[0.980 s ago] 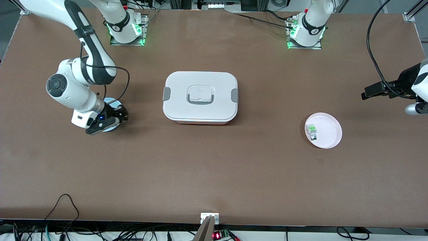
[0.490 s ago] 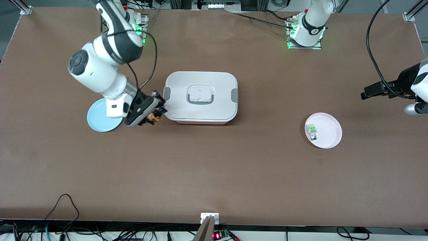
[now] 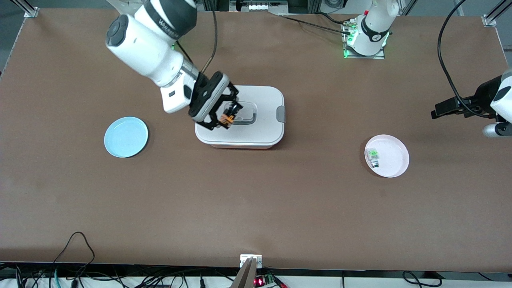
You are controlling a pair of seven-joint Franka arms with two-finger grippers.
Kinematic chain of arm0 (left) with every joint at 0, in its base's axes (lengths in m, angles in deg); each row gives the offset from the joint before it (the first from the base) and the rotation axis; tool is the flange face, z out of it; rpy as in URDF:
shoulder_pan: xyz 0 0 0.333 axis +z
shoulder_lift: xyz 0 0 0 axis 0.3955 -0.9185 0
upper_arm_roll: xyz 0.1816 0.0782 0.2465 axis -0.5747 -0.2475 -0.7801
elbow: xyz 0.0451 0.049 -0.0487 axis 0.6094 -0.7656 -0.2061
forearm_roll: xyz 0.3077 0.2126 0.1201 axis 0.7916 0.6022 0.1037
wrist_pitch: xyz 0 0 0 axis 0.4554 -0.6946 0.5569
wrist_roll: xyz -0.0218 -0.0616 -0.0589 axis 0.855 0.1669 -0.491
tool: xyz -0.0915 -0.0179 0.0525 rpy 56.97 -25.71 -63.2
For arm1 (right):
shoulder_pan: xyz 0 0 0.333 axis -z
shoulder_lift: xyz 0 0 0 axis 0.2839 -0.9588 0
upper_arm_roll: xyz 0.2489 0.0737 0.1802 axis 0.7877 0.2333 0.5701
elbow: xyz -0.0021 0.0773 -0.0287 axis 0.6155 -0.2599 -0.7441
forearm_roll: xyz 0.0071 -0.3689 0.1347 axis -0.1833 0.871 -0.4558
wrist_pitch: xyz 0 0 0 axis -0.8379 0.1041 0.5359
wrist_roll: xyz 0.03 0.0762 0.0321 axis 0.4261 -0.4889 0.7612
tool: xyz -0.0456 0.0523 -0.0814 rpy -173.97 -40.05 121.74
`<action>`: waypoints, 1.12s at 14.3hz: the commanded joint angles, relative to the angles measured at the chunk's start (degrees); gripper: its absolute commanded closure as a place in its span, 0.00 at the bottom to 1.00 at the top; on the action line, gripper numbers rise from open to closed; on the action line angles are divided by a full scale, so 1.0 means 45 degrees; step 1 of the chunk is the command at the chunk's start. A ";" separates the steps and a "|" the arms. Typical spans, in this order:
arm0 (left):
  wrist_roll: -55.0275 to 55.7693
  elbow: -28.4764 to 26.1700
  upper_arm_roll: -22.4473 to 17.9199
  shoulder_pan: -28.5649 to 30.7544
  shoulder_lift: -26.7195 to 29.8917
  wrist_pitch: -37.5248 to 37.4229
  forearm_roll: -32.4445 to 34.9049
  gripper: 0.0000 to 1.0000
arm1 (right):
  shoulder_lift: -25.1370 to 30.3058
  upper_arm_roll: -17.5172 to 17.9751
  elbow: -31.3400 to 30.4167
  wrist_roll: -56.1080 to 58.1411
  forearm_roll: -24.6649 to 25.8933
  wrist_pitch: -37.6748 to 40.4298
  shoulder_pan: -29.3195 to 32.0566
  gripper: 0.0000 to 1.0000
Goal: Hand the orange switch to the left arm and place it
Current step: 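Lift the orange switch over the box while the left gripper approaches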
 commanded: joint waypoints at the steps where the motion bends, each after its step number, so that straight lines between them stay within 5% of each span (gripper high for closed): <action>1: -0.0030 0.0059 0.0055 -0.0027 0.0026 -0.0149 -0.0672 0.00 | -0.0647 0.0792 0.0260 0.0305 -0.0280 -0.1562 -0.0346 1.00; 10: -0.0929 -0.0488 0.0035 0.0556 -0.1534 -0.1161 -0.4207 0.00 | -0.1605 0.0871 0.0319 -0.2331 -0.0183 -0.8146 -0.3471 1.00; 13: -0.2117 -0.1012 0.0035 0.0909 -0.1693 -0.2021 -0.6817 0.00 | -0.1820 0.0871 0.0708 -0.2333 -0.0202 -0.8286 -0.3785 1.00; 16: -0.2198 -0.2805 0.0035 0.1007 -0.1596 -0.2415 -1.0683 0.00 | -0.1938 0.0832 0.0866 -0.2275 -0.0124 -0.8286 -0.3883 1.00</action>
